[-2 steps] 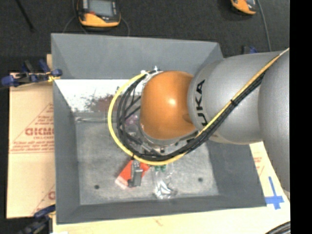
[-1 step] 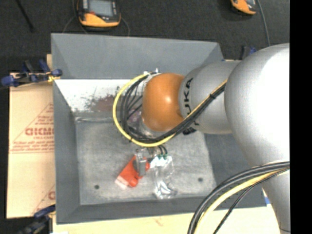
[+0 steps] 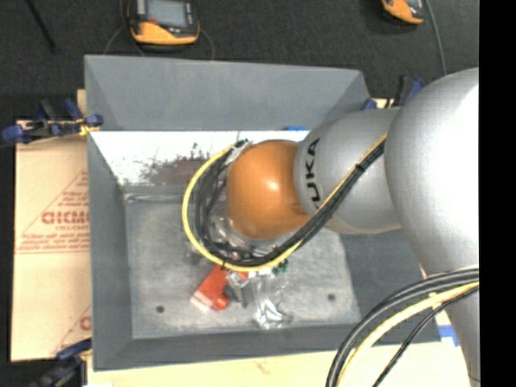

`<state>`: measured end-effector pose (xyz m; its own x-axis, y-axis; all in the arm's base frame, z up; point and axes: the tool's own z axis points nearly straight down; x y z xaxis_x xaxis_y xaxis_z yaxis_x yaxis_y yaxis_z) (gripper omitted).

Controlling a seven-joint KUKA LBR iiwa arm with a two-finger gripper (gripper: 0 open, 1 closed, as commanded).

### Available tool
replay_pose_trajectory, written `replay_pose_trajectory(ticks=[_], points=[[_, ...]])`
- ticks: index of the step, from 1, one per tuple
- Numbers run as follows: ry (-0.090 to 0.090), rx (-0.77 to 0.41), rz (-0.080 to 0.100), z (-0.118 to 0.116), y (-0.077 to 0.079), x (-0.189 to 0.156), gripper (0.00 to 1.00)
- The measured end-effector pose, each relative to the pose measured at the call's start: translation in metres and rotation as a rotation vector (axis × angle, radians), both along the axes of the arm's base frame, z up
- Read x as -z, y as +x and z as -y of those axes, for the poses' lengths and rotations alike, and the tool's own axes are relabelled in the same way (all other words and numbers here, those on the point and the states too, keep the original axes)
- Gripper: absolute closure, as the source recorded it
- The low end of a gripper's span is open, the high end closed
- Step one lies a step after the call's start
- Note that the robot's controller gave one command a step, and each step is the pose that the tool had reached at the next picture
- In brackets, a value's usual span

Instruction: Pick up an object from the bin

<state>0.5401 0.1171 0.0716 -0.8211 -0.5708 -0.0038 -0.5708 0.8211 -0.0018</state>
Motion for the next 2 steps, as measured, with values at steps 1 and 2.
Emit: replay_pose_trajectory(ticks=[1,2], points=[[0.001,0.005,-0.001,0.000,0.000,-0.002,1.00],[0.002,0.050,0.008,-0.008,0.009,-0.117,1.00]])
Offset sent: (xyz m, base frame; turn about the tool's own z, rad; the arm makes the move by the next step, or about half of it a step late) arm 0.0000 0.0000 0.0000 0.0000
